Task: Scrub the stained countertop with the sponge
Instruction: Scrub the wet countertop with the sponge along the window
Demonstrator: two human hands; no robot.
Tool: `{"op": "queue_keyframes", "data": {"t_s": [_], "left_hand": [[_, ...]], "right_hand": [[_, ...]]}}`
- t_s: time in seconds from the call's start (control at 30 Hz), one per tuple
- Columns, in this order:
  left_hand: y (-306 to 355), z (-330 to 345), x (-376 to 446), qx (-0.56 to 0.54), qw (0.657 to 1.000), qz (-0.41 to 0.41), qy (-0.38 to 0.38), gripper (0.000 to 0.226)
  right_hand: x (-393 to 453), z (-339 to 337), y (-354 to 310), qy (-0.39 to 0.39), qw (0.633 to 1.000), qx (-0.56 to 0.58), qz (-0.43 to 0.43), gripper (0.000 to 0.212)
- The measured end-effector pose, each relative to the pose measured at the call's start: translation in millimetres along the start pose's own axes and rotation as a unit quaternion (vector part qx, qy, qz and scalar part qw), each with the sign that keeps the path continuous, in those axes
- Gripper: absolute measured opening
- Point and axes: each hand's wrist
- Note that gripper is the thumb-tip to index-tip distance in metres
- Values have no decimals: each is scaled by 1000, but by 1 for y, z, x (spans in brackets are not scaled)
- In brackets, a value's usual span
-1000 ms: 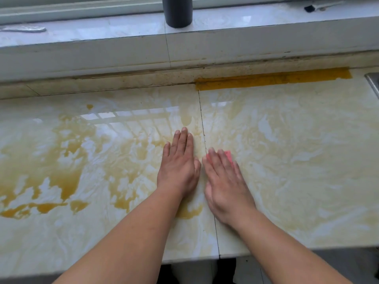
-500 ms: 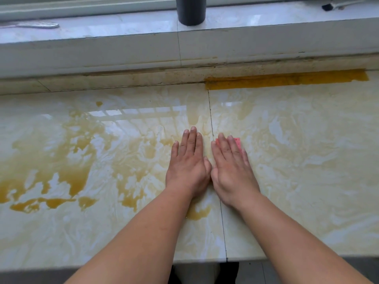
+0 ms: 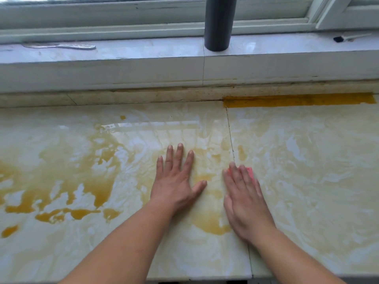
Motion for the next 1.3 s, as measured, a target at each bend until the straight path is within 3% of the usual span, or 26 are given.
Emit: {"op": "queue_keyframes", "data": {"t_s": [0.1,0.3,0.57,0.8,1.03,1.3], "left_hand": [[3,5,2,-21,1000,2,15,95],[1,5,2,-31,999,8,12,94],[0,3,2,-40,999,13,9,86],[1,1,0,-37,999,10,4,87],[3,0,3,-23,1000,3,5,86],[4,0,1,-41,999,4,23,86]], "right_hand": [[39,-2,-10,-13,999,-8,33,74],[-17,-1,-27,-8,1000,0,-8,68],[118,-1,-27,-17,1000,-4,19,66],[46,-2,-17,-37,998,17,-45,67],[180,-2,-31,1,1000,12,2,65],[115,0,-16,6,998,44,-45,72]]}}
Point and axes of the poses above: each hand's wrist, its own x-axis towards the middle knuckle, its own z-axis out of the palm, y = z × x, and after that the axes turned 12 degrees about y, right-handed
